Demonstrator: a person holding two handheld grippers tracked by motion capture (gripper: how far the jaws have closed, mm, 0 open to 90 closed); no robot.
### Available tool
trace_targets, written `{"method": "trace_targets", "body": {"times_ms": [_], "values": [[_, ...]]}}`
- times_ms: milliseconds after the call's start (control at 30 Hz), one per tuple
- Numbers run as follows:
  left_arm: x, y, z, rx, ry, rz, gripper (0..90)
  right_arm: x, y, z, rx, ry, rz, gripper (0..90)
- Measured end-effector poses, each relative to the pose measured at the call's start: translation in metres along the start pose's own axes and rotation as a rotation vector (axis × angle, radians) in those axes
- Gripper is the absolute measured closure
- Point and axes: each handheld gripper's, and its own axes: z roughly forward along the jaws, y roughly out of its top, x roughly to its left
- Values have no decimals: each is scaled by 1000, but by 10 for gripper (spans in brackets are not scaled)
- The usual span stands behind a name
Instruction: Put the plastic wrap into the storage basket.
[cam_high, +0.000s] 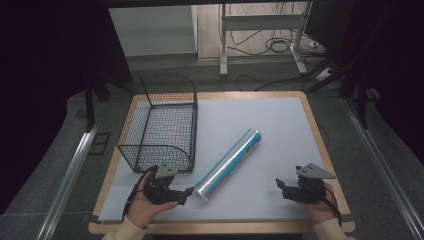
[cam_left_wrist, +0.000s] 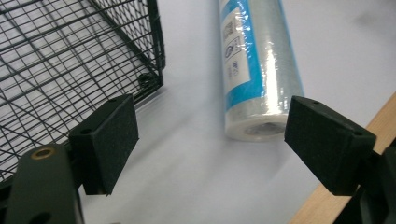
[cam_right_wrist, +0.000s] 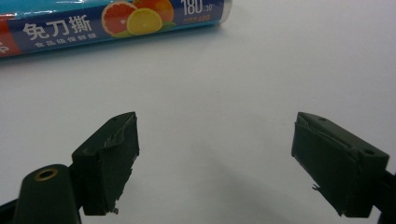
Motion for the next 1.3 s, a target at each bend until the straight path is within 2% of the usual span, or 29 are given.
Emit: {"method": "trace_targets", "body": {"times_ms": [100, 133, 333, 533, 700, 800, 867, 967, 1100, 1200, 1300], "values": [[-2, 2, 0, -1, 1, -1, 175, 1, 0, 1, 3, 0, -4, 155], [-4, 6, -1, -7, -13, -3, 175, 1, -1, 2, 7, 0, -5, 155], [-9, 18, -2, -7, 0, 22, 174, 0, 0, 2, 9, -9, 0, 155], [-17, 32, -3, -22, -5, 46, 177, 0, 0, 1, 5, -10, -2, 155], [-20, 42, 3, -22, 3, 48, 177, 0, -1, 1, 5, -13, -4, 155], [-22, 45, 5, -19, -10, 47, 178, -1, -1, 1, 7, -14, -7, 155], [-25, 48, 7, -18, -15, 56, 177, 0, 0, 1, 8, -16, -10, 156], [-29, 55, 9, -12, 1, 76, 177, 0, -1, 1, 10, -14, -15, 157], [-29, 58, 11, -11, 8, 74, 177, 1, 0, 1, 10, -14, -18, 157], [-26, 59, 19, -4, 6, 60, 178, 0, 0, 1, 10, -15, -16, 157], [-26, 60, 25, 6, 2, 62, 177, -1, 0, 1, 10, -17, -13, 157]]}}
